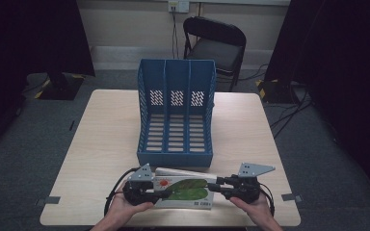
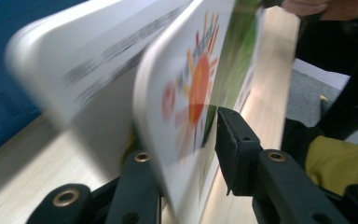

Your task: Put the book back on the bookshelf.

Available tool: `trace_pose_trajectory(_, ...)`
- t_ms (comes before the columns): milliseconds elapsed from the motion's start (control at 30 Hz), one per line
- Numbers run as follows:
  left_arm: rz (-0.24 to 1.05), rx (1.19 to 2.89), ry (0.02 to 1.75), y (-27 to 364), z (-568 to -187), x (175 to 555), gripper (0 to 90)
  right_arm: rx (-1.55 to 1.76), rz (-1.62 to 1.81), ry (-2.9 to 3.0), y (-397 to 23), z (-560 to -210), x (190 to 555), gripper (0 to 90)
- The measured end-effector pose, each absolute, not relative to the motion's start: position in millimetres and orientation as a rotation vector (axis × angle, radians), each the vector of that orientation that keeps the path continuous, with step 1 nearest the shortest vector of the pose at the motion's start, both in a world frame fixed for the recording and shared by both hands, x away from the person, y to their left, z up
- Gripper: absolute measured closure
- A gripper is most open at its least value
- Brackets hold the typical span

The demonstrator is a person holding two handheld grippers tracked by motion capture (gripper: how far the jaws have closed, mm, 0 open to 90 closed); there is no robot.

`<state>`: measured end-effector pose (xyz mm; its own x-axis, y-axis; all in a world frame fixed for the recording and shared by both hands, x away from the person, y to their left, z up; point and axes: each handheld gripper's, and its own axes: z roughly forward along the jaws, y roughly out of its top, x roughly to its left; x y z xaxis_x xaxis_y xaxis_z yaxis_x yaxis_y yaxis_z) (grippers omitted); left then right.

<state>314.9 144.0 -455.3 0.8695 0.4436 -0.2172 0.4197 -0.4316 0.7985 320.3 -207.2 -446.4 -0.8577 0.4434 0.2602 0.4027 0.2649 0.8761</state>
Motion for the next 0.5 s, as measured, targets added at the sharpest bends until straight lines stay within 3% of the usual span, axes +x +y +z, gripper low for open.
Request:
trace_pose_trajectory(333, 0.074, 2.125, 0.587, 142.2, -454.5, 312.3, 68.8, 0.734, 1.71, 2.491, -209.1, -438.7, 316.6, 70.1)
trace_pose_trajectory(433, 0.072, 2.142, 0.563, 137.6, -456.2, 311.3, 70.1, 0.746, 1.701, 2.525, -211.1, -444.1, 316.8, 63.9)
trace_pose_trajectory(500, 0.06, 2.151, 0.558, 135.6, -457.3, 311.2, 69.8, 0.741, 1.717, 2.553, -208.7, -447.1, 318.0, 65.1)
